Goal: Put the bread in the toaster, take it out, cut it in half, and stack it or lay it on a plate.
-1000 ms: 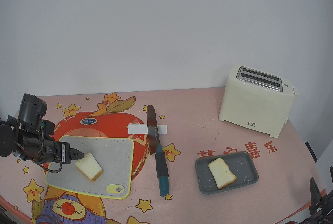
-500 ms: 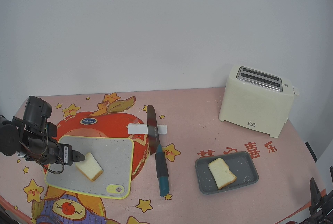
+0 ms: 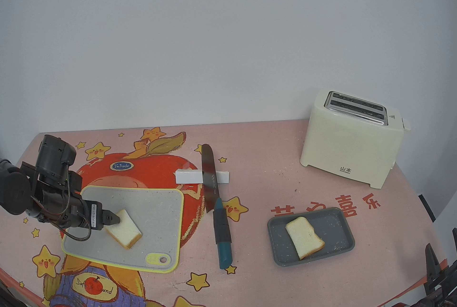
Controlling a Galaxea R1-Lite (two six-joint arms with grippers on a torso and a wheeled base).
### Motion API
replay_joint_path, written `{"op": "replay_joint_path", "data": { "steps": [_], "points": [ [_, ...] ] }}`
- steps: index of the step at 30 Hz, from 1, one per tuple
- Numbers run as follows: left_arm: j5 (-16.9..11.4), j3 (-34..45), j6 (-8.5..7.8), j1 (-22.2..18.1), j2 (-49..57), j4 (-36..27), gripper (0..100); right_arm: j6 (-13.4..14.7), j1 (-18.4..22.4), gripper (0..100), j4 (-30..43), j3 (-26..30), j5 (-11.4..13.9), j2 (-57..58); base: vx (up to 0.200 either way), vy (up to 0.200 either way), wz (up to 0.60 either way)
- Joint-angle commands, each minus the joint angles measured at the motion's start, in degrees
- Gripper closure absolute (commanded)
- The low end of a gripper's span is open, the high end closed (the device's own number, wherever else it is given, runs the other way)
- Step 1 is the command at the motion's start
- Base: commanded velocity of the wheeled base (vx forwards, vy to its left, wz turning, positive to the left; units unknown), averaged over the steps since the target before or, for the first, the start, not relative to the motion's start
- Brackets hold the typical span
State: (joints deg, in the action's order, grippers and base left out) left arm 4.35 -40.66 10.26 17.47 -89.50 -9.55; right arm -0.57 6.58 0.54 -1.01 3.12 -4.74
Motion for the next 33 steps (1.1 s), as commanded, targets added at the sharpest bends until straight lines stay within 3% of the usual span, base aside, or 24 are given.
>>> {"op": "replay_joint_path", "data": {
  "steps": [1,9,10,28,33],
  "points": [
    [0.04,-0.13,0.02,0.02,-0.15,-0.03,0,-0.04,0.01,0,-0.01,0.92,0.04,-0.09,0.000,0.000,0.00],
    [0.13,-0.04,0.02,-0.07,-0.15,-0.03,0,-0.04,0.01,0,-0.01,0.92,0.04,-0.09,0.000,0.000,0.00],
    [0.13,-0.04,0.02,-0.07,-0.15,-0.03,100,-0.04,0.01,0,-0.01,0.92,0.04,-0.09,0.000,0.000,0.00],
    [0.22,-0.13,0.02,-0.15,0.03,-0.03,100,-0.04,0.01,0,-0.01,0.92,0.04,-0.09,0.000,0.000,0.00],
    [0.04,-0.92,0.90,0.02,0.65,0.05,100,-0.04,0.01,0,-0.01,0.92,0.04,-0.09,0.000,0.000,0.00]
  ]
}}
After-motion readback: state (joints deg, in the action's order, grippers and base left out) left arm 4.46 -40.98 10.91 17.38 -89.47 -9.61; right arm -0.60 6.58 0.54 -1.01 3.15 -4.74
